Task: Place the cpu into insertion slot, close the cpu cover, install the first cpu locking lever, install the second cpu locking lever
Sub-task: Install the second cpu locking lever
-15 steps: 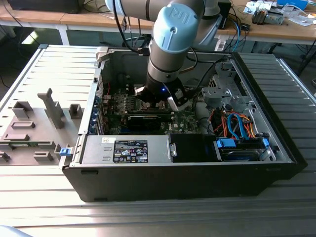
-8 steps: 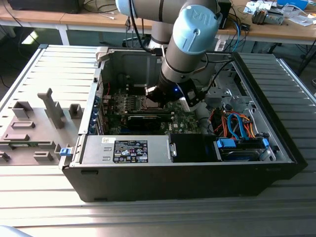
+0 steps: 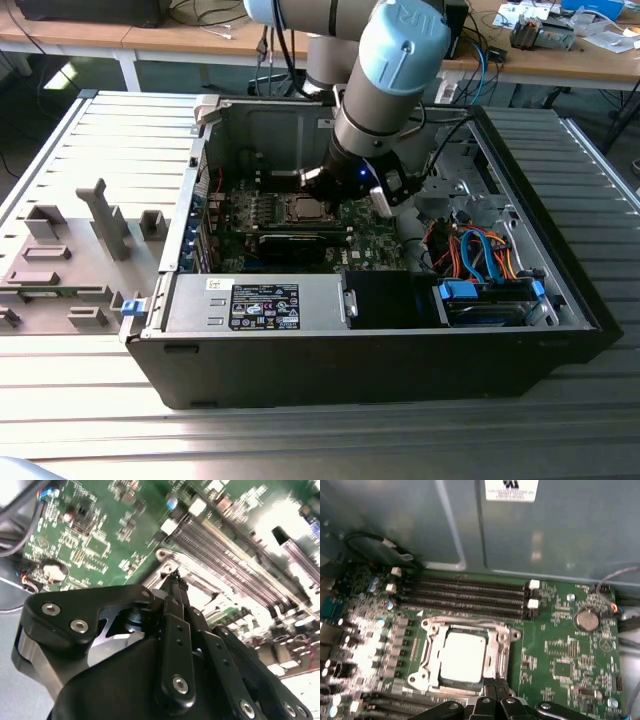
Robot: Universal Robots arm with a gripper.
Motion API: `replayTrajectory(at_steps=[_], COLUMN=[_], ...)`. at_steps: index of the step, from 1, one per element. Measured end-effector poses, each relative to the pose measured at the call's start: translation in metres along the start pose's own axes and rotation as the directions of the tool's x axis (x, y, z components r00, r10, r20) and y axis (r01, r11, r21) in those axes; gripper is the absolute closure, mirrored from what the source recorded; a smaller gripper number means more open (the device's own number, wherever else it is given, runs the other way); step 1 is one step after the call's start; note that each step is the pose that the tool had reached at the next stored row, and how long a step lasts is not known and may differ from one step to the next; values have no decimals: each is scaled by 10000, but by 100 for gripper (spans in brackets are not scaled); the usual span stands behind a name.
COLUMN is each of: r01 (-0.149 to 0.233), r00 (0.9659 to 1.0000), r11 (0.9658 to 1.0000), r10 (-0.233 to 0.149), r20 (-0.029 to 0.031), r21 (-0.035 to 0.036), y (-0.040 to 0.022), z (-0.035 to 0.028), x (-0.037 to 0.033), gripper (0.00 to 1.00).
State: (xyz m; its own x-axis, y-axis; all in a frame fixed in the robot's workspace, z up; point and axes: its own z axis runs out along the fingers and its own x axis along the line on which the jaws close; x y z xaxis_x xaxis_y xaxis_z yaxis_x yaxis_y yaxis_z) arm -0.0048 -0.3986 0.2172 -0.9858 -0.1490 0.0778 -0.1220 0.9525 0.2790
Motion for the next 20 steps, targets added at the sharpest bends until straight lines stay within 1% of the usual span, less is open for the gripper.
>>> replayTrajectory(at_steps=[1, 2, 3, 4, 5, 7, 8, 9, 10, 11, 12, 13, 14, 17, 19, 20], r01=[-5, -27, -53, -69, -97, -134, -146, -154, -161, -165, -166, -165, -165, -161, -160, -162], r00=[10000, 10000, 10000, 9999, 9999, 9998, 9997, 9997, 9997, 9997, 9997, 9997, 9997, 9998, 9999, 9999], r11=[10000, 9997, 9990, 9982, 9962, 9924, 9908, 9898, 9885, 9880, 9877, 9875, 9871, 9863, 9850, 9837], r10=[5, 27, 56, 73, 106, 153, 168, 179, 189, 194, 195, 191, 188, 174, 165, 160], r20=[-6, -27, -54, -71, -102, -141, -154, -162, -172, -171, -166, -150, -132, -68, -12, 25], r21=[50, 229, 454, 598, 865, 1223, 1342, 1417, 1506, 1538, 1552, 1568, 1589, 1644, 1717, 1792], y=[41, 107, 124, 130, 148, 194, 223, 236, 249, 260, 268, 279, 286, 299, 305, 310], z=[11, 26, 26, 28, 32, 45, 52, 54, 24, -12, -37, -71, -90, -113, -118, -118], x=[-7, -16, -17, -18, -20, -27, -32, -33, -32, -27, -22, -12, -1, 36, 70, 96], gripper=[89, 89, 89, 89, 89, 89, 89, 89, 89, 89, 89, 89, 89, 89, 89, 89])
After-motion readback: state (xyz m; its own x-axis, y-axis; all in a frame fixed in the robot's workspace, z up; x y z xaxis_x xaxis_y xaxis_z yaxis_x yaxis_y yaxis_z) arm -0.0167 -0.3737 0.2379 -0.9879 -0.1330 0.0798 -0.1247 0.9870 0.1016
